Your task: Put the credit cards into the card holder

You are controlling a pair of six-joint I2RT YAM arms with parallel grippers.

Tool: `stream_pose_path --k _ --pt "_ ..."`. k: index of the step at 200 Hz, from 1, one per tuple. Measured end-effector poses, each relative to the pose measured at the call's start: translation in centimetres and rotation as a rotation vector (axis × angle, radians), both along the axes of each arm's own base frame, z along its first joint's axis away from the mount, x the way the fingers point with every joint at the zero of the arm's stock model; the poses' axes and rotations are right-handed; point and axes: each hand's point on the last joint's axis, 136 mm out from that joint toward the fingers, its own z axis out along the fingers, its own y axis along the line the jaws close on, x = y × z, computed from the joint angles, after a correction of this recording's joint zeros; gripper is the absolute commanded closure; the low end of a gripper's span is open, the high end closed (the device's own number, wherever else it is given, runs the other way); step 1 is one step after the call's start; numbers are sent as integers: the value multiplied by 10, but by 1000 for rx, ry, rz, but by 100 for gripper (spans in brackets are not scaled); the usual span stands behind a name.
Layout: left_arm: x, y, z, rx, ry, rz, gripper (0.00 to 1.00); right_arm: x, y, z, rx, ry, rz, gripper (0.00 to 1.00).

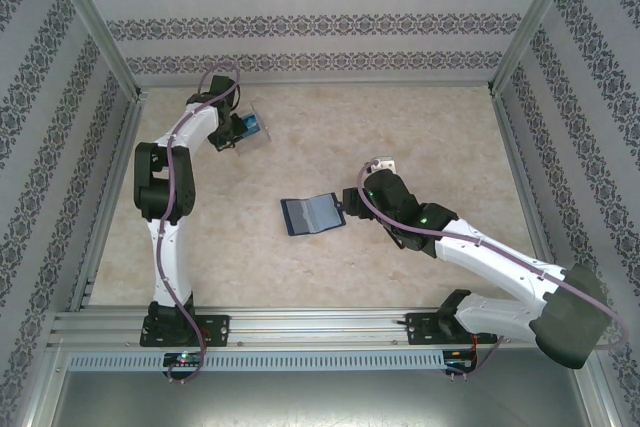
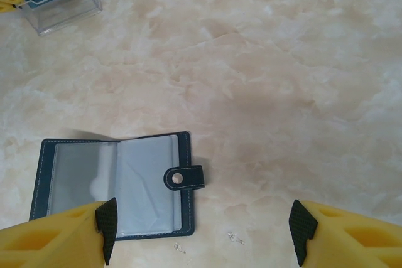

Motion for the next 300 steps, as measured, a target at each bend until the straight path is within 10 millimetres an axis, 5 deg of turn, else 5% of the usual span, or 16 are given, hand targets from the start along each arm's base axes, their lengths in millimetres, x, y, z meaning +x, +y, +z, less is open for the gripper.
stream_pose_path --k 52,87,130,166,208,225,231,254,268,284,300 --pt "-22 -44 1 -35 11 80 91 3 -1 1 25 1 -19 25" --pt "-44 -120 3 -84 3 92 89 7 -10 -11 76 36 -66 25" --pt "-64 -223 11 -231 -64 98 59 18 -37 -20 155 96 -193 25" --pt "-58 -264 44 -338 -130 67 58 29 -66 -22 213 116 -321 28" --pt "-67 -238 93 -342 -220 25 57 46 -56 -35 236 200 -403 30" --pt "-87 -203 122 -326 -275 27 57 57 -40 -42 236 228 -407 30" --pt "-94 -188 132 -319 -301 30 48 61 -33 -44 231 237 -403 31" --pt "-107 -127 163 -285 -402 56 41 78 -4 -47 184 240 -376 30" --pt "-110 -95 167 -253 -427 67 38 89 17 -46 172 226 -357 30" --pt "-108 -65 160 -220 -417 76 21 100 35 -49 166 224 -347 32" --pt "-110 -43 147 -182 -380 69 14 115 44 -59 152 235 -367 32"
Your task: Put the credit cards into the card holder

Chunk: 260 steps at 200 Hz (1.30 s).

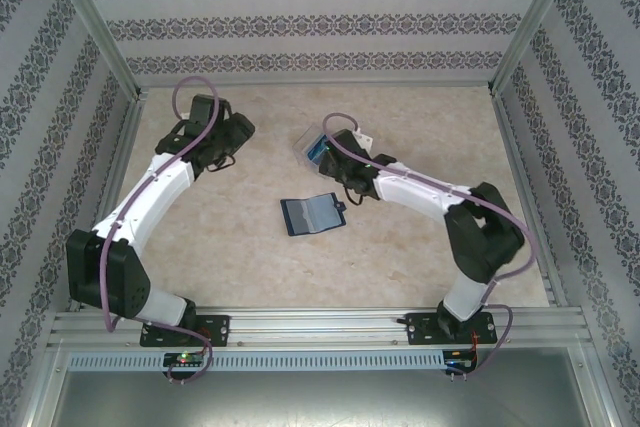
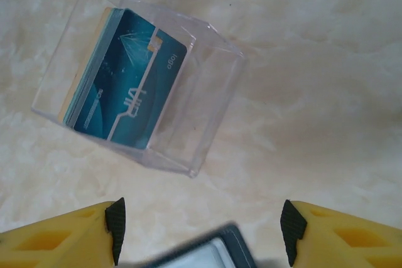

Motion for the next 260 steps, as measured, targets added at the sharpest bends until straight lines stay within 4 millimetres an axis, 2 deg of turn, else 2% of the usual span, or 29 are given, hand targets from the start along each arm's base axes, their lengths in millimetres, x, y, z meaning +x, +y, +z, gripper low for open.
stream_pose_path --k 25,60,84,132,174,202,227,260 --pt "-17 18 -18 50 50 -38 0 19 7 -19 -36 25 -25 32" --pt "-52 26 -21 105 67 -94 0 29 8 -38 -71 68 -40 32" --pt "-63 31 -18 134 68 -114 0 35 7 -41 -82 79 -47 32" --pt "-73 35 -24 170 90 -146 0 50 6 -39 -82 88 -66 33" --pt "-76 37 -26 182 100 -151 0 54 -3 -62 -111 139 -94 42" --pt "-80 38 -32 186 118 -151 0 54 -5 -63 -139 138 -71 44" --pt "-80 38 -32 186 119 -152 0 54 -16 -60 -204 128 -25 44" --pt "-80 38 -32 190 119 -157 0 53 -51 -58 -321 137 21 44"
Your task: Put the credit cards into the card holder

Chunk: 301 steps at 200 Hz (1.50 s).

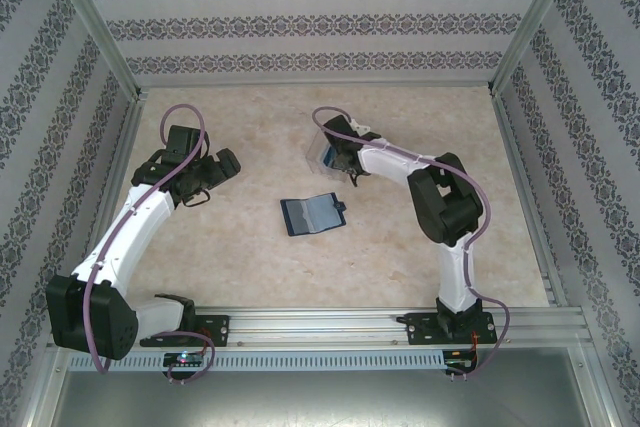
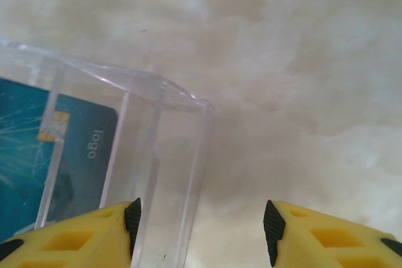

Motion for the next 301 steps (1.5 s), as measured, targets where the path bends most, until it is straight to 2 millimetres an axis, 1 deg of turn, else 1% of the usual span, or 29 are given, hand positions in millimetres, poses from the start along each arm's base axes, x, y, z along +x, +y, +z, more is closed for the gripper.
stream_pose_path --k 8,37,56,73,85,93,107,123,136,146,168,187,197,211,226,241,255,301 --pt "0 0 0 0 2 0 0 1 -10 0 -23 7 2 46" --pt "-1 -2 -4 -10 13 -8 0 8 -46 2 -115 23 3 43" --pt "-5 -3 -11 -15 31 -12 0 7 -70 5 -182 44 -11 41" --pt "-10 -4 -20 -18 54 -16 0 2 -93 12 -214 75 -39 40" --pt "-15 -4 -29 -18 77 -18 0 -1 -109 23 -222 80 -62 39" --pt "-19 -3 -34 -16 89 -18 1 -2 -115 32 -220 74 -72 39" --pt "-25 -2 -41 -14 105 -18 0 -3 -124 55 -196 41 -91 39" --pt "-32 -1 -45 -13 112 -18 0 -5 -118 78 -135 -3 -84 38" --pt "-37 -1 -47 -16 114 -20 0 -6 -105 92 -66 -32 -65 38" --pt "-41 -1 -48 -20 111 -22 0 -7 -93 97 -19 -43 -48 38" --pt "-45 -1 -48 -23 105 -24 0 -8 -68 94 11 -31 -13 37" --pt "-48 -2 -48 -27 103 -26 0 1 -46 86 -17 -19 17 36" --pt "-49 -2 -49 -30 102 -27 0 6 -37 81 -37 -17 26 34" --pt "-51 -3 -50 -39 102 -28 0 8 -29 73 -66 -3 38 33" --pt "-53 -4 -51 -49 104 -26 0 9 -29 64 -103 22 38 33" --pt "-54 -5 -52 -57 106 -27 0 10 -34 57 -140 39 26 33" --pt "-55 -6 -52 -61 107 -30 0 7 -39 53 -172 58 18 32" --pt "-54 -7 -51 -68 102 -34 0 7 -54 52 -203 69 -10 33"
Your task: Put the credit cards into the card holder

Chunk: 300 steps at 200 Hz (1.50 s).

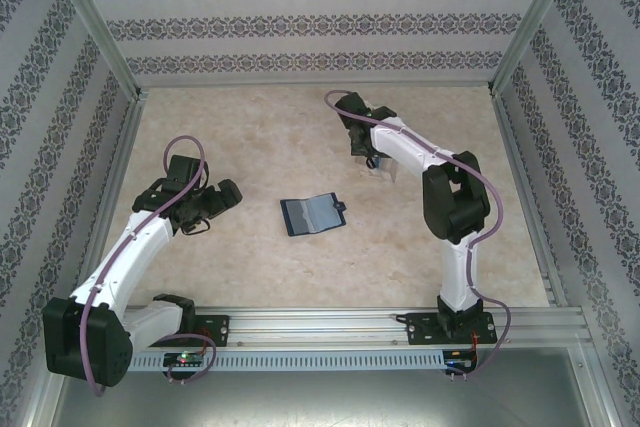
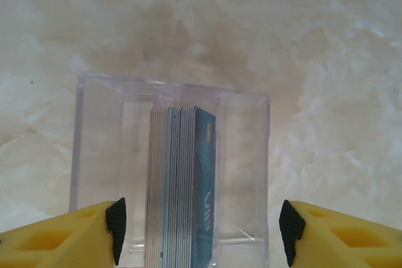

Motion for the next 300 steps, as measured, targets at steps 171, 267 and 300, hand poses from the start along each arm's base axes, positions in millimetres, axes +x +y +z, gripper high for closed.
stream_pose_path --k 171,267,300 --pt "1 -5 2 -37 -3 9 0 2 4 4 139 -11 60 32" --pt "2 -5 2 -37 -4 9 0 -6 -17 -32 115 58 21 34" --pt "2 -5 2 -37 -4 9 0 -10 -24 -36 85 73 14 35"
